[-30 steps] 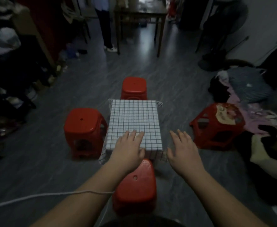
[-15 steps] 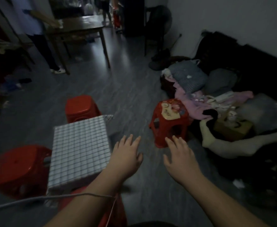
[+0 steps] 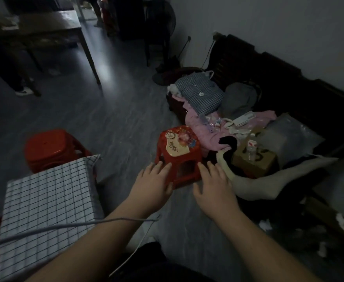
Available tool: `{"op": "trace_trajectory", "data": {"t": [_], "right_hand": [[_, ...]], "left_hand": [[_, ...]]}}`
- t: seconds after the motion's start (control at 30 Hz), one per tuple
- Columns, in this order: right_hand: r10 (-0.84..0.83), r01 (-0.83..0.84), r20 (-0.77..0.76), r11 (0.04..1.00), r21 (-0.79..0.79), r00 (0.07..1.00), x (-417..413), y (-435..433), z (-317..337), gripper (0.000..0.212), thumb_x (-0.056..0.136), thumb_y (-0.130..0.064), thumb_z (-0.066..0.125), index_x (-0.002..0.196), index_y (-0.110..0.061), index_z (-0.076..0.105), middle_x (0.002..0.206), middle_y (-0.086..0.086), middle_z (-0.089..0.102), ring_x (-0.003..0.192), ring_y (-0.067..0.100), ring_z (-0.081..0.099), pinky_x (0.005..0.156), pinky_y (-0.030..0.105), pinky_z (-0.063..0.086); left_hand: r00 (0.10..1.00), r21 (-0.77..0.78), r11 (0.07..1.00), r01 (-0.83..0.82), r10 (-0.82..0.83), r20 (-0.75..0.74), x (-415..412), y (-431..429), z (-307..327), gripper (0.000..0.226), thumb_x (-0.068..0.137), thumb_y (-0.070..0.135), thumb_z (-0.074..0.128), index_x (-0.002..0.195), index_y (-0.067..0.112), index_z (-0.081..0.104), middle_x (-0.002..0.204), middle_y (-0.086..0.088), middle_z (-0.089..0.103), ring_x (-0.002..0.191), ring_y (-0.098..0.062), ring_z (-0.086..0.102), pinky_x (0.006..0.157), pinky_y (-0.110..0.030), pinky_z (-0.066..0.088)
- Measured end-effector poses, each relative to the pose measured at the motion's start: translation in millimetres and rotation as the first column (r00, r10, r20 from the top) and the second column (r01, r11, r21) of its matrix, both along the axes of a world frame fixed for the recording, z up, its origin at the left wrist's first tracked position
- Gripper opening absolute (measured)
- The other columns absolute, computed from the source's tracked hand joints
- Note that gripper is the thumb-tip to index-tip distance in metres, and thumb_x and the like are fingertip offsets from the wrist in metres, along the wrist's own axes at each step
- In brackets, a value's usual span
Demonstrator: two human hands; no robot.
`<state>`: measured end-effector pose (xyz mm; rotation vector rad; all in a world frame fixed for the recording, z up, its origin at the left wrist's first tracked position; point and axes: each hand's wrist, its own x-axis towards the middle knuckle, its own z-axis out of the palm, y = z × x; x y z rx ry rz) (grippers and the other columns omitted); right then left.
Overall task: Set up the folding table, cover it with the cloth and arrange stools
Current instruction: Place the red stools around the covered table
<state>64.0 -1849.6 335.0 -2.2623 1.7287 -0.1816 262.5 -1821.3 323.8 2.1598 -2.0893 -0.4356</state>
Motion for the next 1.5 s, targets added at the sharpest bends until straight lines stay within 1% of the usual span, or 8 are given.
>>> {"op": "trace_trajectory", "data": {"t": [0.23, 0.47, 0.67, 0.8, 0.97, 1.1, 1.37, 1.5], "right_hand": [[-0.021, 0.021, -0.020, 1.000, 0.014, 1.000, 27, -126, -19, 0.067, 0.097, -0.047, 0.044, 0.156, -0.027, 0.021, 0.163, 0.003, 0.023, 0.151, 0.024, 0.012, 0.122, 0.048, 0.021], [-0.058, 0.059, -0.019, 0.996, 0.063, 0.998, 68, -263, -31, 0.067, 0.095, -0.046, 0.046, 0.155, -0.026, 0.024, 0.160, 0.003, 0.028, 0.149, 0.023, 0.020, 0.120, 0.046, 0.025], [-0.083, 0.084, -0.017, 0.990, 0.113, 0.996, 64, -369, -52, 0.065, 0.096, -0.044, 0.046, 0.154, -0.025, 0.026, 0.159, 0.004, 0.029, 0.148, 0.023, 0.022, 0.119, 0.044, 0.025], [-0.019, 0.022, -0.022, 0.987, 0.161, 1.000, 53, -445, -86, 0.064, 0.095, -0.042, 0.047, 0.153, -0.024, 0.027, 0.159, 0.006, 0.031, 0.146, 0.025, 0.024, 0.119, 0.045, 0.027], [0.172, -0.153, -0.049, 0.953, 0.262, 0.984, 44, -532, -146, 0.069, 0.087, -0.046, 0.036, 0.152, -0.023, 0.031, 0.156, 0.009, 0.036, 0.143, 0.029, 0.031, 0.114, 0.049, 0.034], [0.288, -0.245, -0.083, 0.907, 0.342, 0.954, 41, -588, -202, 0.069, 0.091, -0.041, 0.049, 0.153, -0.023, 0.027, 0.159, 0.010, 0.031, 0.146, 0.029, 0.027, 0.115, 0.049, 0.033], [0.242, -0.204, -0.030, 0.870, 0.448, 0.970, 71, -659, -391, 0.073, 0.095, -0.042, 0.051, 0.156, -0.030, 0.015, 0.164, 0.009, 0.018, 0.149, 0.029, 0.018, 0.119, 0.048, 0.026], [0.135, -0.098, -0.042, 0.870, 0.483, 0.990, 86, -676, -489, 0.083, 0.093, -0.058, 0.050, 0.157, -0.033, 0.003, 0.165, 0.016, 0.005, 0.148, 0.040, 0.017, 0.113, 0.055, 0.030]], "left_hand": [[0.998, 0.010, 1.000, -0.009, 0.009, -0.059, 30, -133, -18, 0.066, 0.098, 0.048, 0.041, 0.156, 0.030, 0.017, 0.163, -0.004, 0.022, 0.151, -0.029, 0.016, 0.121, -0.047, 0.020], [0.998, 0.062, 0.996, 0.070, -0.070, -0.004, 79, -284, -26, 0.066, 0.097, 0.048, 0.042, 0.156, 0.030, 0.019, 0.162, -0.002, 0.025, 0.150, -0.028, 0.020, 0.120, -0.044, 0.022], [0.999, 0.130, 0.990, 0.044, -0.043, -0.011, 89, -386, -52, 0.065, 0.098, 0.051, 0.041, 0.156, 0.029, 0.020, 0.161, -0.005, 0.028, 0.149, -0.028, 0.022, 0.119, -0.046, 0.025], [0.999, 0.203, 0.979, -0.025, 0.029, -0.018, 79, -438, -88, 0.066, 0.099, 0.053, 0.040, 0.156, 0.028, 0.018, 0.162, -0.005, 0.025, 0.149, -0.028, 0.022, 0.119, -0.046, 0.025], [0.992, 0.319, 0.939, -0.125, 0.124, 0.023, 55, -491, -142, 0.065, 0.099, 0.050, 0.040, 0.156, 0.027, 0.018, 0.163, -0.004, 0.023, 0.150, -0.028, 0.019, 0.118, -0.048, 0.024], [0.972, 0.425, 0.877, -0.223, 0.231, 0.034, 46, -525, -200, 0.063, 0.099, 0.048, 0.041, 0.155, 0.030, 0.019, 0.164, -0.002, 0.020, 0.149, -0.028, 0.020, 0.118, -0.047, 0.024], [0.888, 0.490, 0.766, -0.416, 0.458, 0.039, 61, -567, -390, 0.075, 0.097, 0.054, 0.042, 0.157, 0.024, 0.008, 0.165, -0.013, 0.007, 0.150, -0.036, 0.015, 0.115, -0.050, 0.030], [0.770, 0.507, 0.661, -0.553, 0.638, 0.008, 74, -576, -480, 0.088, 0.093, 0.063, 0.046, 0.157, 0.028, -0.005, 0.164, -0.019, -0.008, 0.150, -0.041, 0.007, 0.113, -0.056, 0.027]]}}
